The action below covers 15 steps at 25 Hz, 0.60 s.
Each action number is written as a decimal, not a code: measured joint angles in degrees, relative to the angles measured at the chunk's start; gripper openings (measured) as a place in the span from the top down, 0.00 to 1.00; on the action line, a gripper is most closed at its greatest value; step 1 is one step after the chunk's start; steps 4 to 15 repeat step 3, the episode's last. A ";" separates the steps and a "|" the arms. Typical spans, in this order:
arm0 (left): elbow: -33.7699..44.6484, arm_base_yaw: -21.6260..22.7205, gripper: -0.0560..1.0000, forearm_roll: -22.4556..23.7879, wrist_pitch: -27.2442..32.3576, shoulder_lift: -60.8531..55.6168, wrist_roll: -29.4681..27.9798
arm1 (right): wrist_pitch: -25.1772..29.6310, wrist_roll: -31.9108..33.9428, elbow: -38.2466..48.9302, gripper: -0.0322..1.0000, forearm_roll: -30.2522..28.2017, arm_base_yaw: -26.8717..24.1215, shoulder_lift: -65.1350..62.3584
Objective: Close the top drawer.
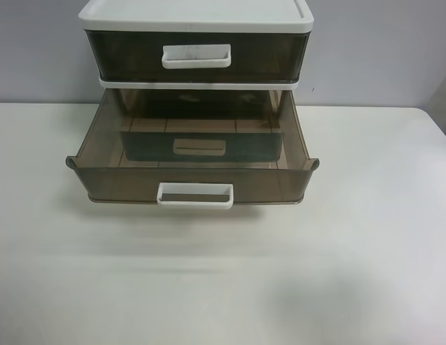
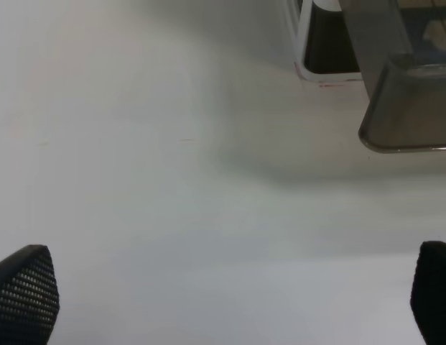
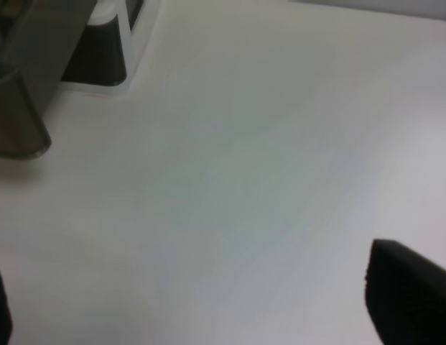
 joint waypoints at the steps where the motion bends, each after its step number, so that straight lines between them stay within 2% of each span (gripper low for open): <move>1: 0.00 0.00 0.01 0.00 0.00 0.00 0.00 | 0.00 0.00 0.00 0.04 0.00 0.00 0.00; 15: 0.00 0.00 0.01 0.00 0.00 0.00 0.00 | 0.00 0.00 0.00 0.04 -0.04 0.00 0.00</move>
